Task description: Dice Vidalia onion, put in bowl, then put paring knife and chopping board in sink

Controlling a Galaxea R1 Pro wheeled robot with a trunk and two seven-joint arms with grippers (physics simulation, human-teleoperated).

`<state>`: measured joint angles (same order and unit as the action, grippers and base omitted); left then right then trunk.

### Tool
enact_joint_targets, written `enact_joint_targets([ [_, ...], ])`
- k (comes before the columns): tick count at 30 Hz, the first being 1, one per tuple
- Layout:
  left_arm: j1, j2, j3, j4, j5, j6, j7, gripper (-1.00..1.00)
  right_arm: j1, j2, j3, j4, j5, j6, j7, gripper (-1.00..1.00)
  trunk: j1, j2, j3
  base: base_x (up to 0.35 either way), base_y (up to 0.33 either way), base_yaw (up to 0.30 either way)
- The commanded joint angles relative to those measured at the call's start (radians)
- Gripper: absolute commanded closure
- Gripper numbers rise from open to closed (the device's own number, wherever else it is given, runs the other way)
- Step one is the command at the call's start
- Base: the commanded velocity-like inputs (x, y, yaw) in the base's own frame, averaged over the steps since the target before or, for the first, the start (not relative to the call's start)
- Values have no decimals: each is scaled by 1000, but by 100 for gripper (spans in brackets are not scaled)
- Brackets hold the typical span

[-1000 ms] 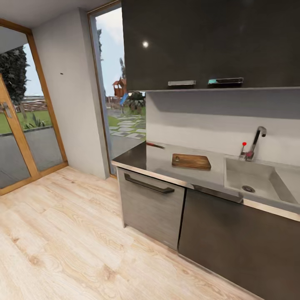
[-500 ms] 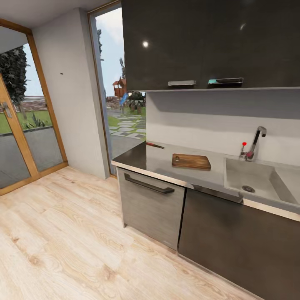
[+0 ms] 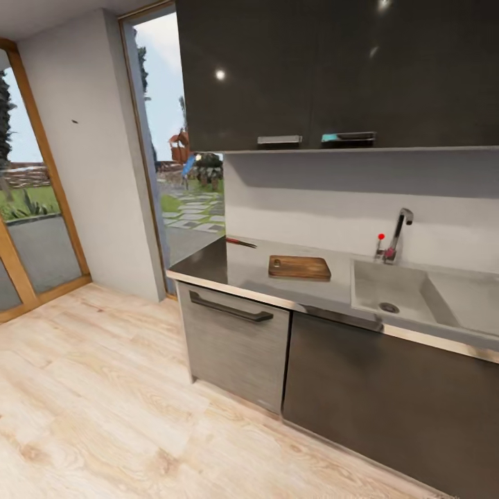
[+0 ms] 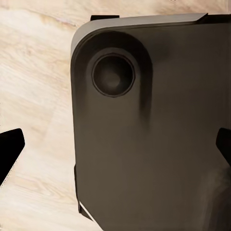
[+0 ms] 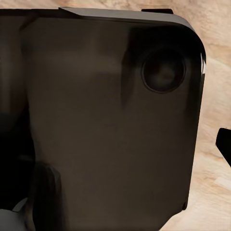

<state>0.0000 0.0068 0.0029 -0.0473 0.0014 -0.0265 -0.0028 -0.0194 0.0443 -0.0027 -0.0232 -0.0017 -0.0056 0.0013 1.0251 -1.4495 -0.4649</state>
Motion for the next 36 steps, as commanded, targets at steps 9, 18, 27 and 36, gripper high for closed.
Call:
enact_joint_targets([
  [9,0,-1,0,0,0,-3,0,-100,-1,0,0,0,-1,-1,1,-100,0,0,4,0,0,-233],
  [18,0,-2,0,0,0,-3,0,-100,-1,-1,0,0,-1,-1,2,-100,0,0,8,0,0,-234],
  [27,0,-2,0,-2,-1,-5,0,-100,-1,0,0,0,-1,-1,2,-100,0,0,13,0,0,-234],
  [36,0,-2,-1,1,0,-78,0,-100,-1,-1,0,0,-1,-1,2,-100,0,0,15,0,0,-235],
])
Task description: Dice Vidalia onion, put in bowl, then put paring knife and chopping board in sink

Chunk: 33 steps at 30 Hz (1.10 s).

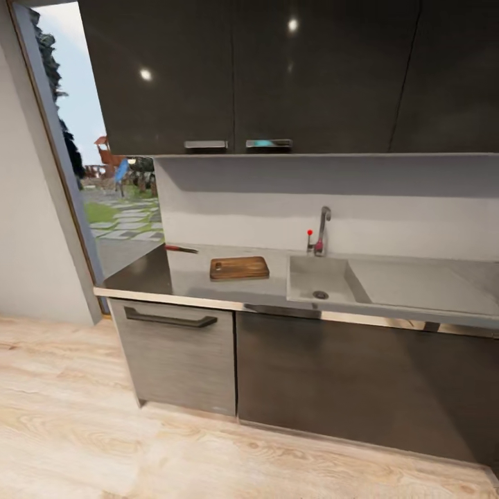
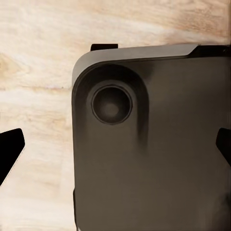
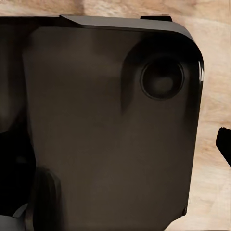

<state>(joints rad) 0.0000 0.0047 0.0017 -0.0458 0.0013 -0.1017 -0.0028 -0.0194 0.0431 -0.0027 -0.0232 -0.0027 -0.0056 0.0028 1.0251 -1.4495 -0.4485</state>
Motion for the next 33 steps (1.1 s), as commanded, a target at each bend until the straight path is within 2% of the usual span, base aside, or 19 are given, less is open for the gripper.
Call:
enact_joint_targets([
  [1,0,0,0,0,0,-7,0,-100,-1,0,0,0,0,-1,0,-100,0,-1,-1,0,0,-241],
  [13,0,1,-3,1,0,-13,0,-100,-1,1,0,0,0,-1,2,-100,0,-1,-1,0,0,-238],
  [26,0,3,0,1,0,-13,0,-100,-1,5,1,0,-2,-1,2,-100,0,-1,-1,0,0,-36],
  [33,0,3,-1,2,-1,-13,1,-100,-1,6,0,0,-2,-1,2,-100,0,-1,1,0,0,-184],
])
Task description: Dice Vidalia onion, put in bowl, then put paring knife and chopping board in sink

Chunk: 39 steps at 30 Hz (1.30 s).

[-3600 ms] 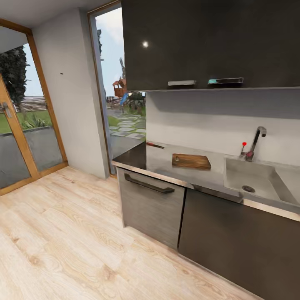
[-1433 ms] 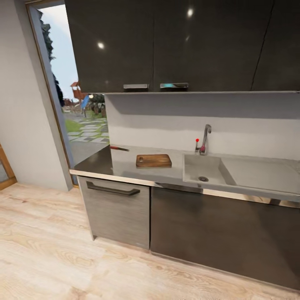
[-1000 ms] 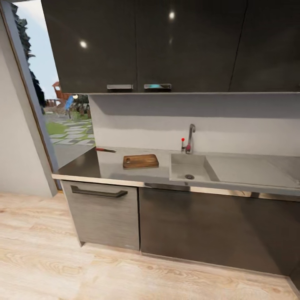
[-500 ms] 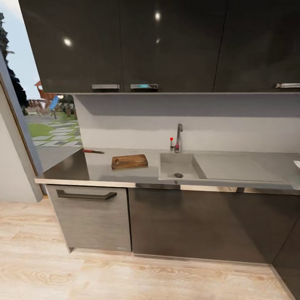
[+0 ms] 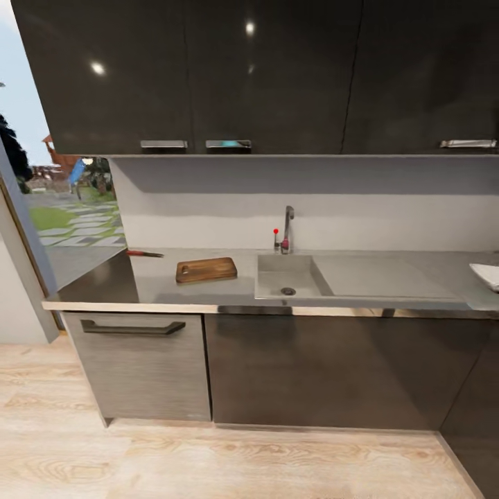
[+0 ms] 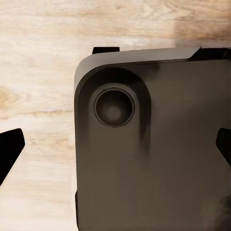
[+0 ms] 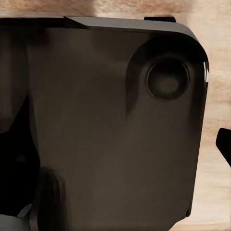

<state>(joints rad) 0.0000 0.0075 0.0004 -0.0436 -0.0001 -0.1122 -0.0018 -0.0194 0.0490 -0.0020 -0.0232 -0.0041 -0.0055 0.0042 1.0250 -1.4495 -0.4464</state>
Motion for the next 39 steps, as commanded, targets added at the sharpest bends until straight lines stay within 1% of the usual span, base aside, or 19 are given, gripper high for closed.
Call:
enact_joint_targets([
  [1,0,0,0,0,0,-2,0,-100,-1,0,0,0,0,-1,0,-100,0,0,-1,0,0,-202],
  [7,0,0,1,0,1,-3,0,-100,-1,0,-1,0,0,-1,0,-100,0,0,0,-13,25,-78],
  [13,0,0,1,1,2,-3,0,-100,-1,0,-2,0,0,-1,0,-100,0,0,0,-20,171,-12],
  [39,0,3,1,-1,2,-3,-2,-100,-1,-1,-3,0,-1,-1,0,-100,0,0,0,-1,278,0],
])
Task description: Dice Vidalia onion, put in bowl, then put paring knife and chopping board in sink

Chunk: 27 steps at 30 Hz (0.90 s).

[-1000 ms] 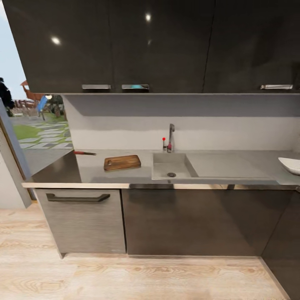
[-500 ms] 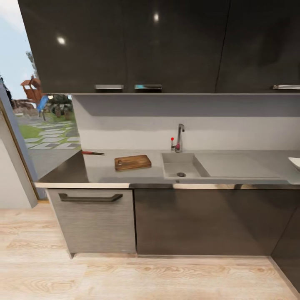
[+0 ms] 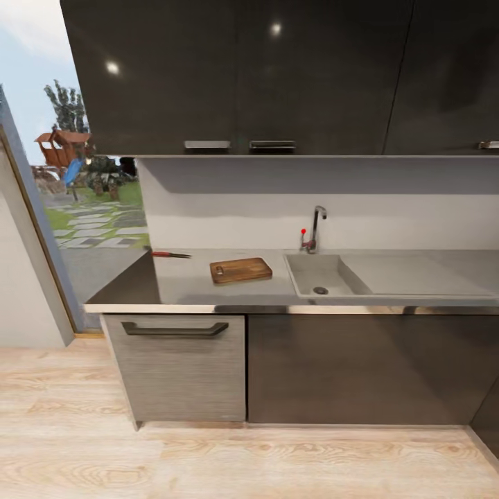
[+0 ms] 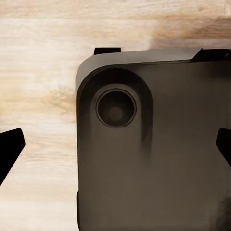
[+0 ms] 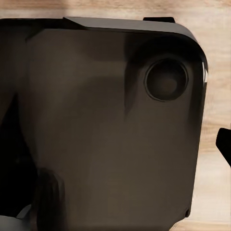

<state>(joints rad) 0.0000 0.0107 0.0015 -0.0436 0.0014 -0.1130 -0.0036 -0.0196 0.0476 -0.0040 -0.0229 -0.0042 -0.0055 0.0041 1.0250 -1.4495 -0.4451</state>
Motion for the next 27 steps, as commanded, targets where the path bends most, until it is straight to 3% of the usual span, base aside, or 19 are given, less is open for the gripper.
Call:
enact_joint_targets([
  [1,0,-1,0,0,0,-2,-1,-100,0,0,-1,0,0,-1,0,-100,0,-1,-1,0,286,0],
  [27,0,-1,-3,1,-1,-2,-1,-100,0,0,1,0,-2,-1,0,-100,0,-1,-1,0,287,-3],
])
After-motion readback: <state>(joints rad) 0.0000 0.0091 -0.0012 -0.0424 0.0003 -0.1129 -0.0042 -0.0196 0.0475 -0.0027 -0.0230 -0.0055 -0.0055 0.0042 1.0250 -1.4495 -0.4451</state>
